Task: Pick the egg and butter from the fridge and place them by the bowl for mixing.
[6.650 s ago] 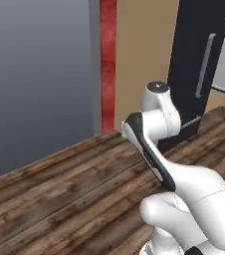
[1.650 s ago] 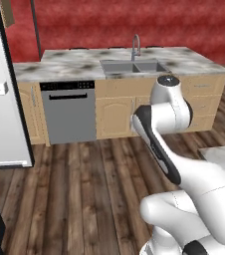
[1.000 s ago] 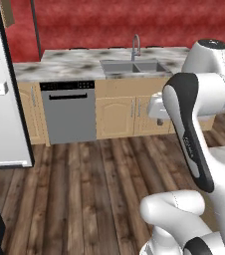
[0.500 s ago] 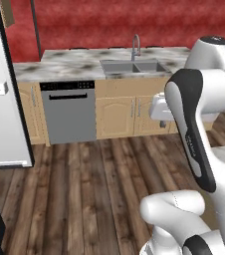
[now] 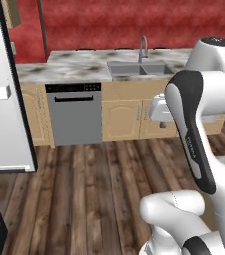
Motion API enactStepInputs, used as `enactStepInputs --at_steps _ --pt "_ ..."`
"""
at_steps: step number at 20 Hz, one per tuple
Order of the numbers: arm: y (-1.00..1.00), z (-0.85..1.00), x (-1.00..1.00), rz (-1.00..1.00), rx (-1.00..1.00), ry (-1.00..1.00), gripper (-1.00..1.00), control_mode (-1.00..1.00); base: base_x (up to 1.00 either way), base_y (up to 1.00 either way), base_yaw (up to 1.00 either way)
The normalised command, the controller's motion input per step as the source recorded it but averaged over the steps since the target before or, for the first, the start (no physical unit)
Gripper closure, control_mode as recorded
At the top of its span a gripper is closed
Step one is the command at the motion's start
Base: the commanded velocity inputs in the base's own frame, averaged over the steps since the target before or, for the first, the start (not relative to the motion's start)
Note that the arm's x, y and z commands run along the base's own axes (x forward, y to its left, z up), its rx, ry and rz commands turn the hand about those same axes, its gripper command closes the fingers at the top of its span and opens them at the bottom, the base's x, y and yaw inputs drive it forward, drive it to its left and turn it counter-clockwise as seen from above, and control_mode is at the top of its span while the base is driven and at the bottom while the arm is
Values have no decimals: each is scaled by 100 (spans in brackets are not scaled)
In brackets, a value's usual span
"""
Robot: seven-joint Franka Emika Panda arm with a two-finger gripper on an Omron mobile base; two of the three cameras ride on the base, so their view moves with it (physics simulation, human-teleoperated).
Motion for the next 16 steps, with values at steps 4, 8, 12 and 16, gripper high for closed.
enactStepInputs --at_steps 4,8,12,16 --pt "0 0 0 0 0 0 -100 100 53 27 15" --pt "0 0 0 0 0 0 -100 100 10 16 39" --pt "0 0 0 0 0 0 -100 100 12 -2 60" --pt "0 0 0 0 0 0 -100 100 7 -14 69"
